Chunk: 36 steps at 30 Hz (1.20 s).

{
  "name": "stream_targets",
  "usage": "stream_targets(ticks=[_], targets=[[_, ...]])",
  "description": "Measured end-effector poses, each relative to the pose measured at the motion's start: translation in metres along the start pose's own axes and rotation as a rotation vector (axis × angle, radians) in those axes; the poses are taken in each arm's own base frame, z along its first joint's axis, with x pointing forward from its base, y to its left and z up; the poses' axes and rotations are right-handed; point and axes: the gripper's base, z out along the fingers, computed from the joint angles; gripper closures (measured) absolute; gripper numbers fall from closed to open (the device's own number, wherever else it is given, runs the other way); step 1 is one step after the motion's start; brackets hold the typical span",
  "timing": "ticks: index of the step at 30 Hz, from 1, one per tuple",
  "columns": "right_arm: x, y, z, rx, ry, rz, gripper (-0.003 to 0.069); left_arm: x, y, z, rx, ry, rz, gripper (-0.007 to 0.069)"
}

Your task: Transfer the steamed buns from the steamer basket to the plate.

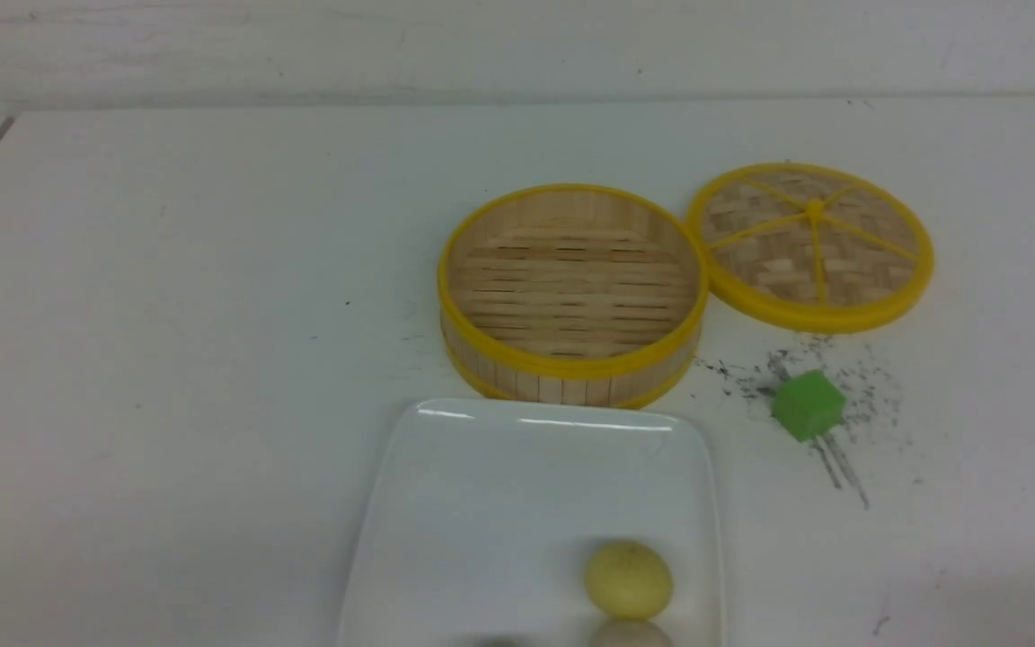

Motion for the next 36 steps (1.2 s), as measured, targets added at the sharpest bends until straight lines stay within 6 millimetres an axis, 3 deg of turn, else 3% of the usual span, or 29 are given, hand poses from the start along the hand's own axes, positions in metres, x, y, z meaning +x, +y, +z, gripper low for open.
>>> stream_targets(ticks=[5, 13, 25, 36], targets=[[0.000, 0.000, 0.000, 0.000, 0.000, 0.000, 0.0420, 0.005, -0.002, 0.000, 0.015, 0.060, -0.069, 0.0550], [0.000, 0.000, 0.000, 0.000, 0.000, 0.000, 0.0420, 0.029, 0.012, -0.006, -0.121, 0.347, 0.135, 0.0538], [0.000, 0.000, 0.000, 0.000, 0.000, 0.000, 0.0420, 0.028, 0.015, -0.007, -0.100, 0.367, 0.458, 0.0535], [0.000, 0.000, 0.000, 0.000, 0.000, 0.000, 0.0420, 0.029, 0.013, -0.007, -0.090, 0.368, 0.372, 0.0526]])
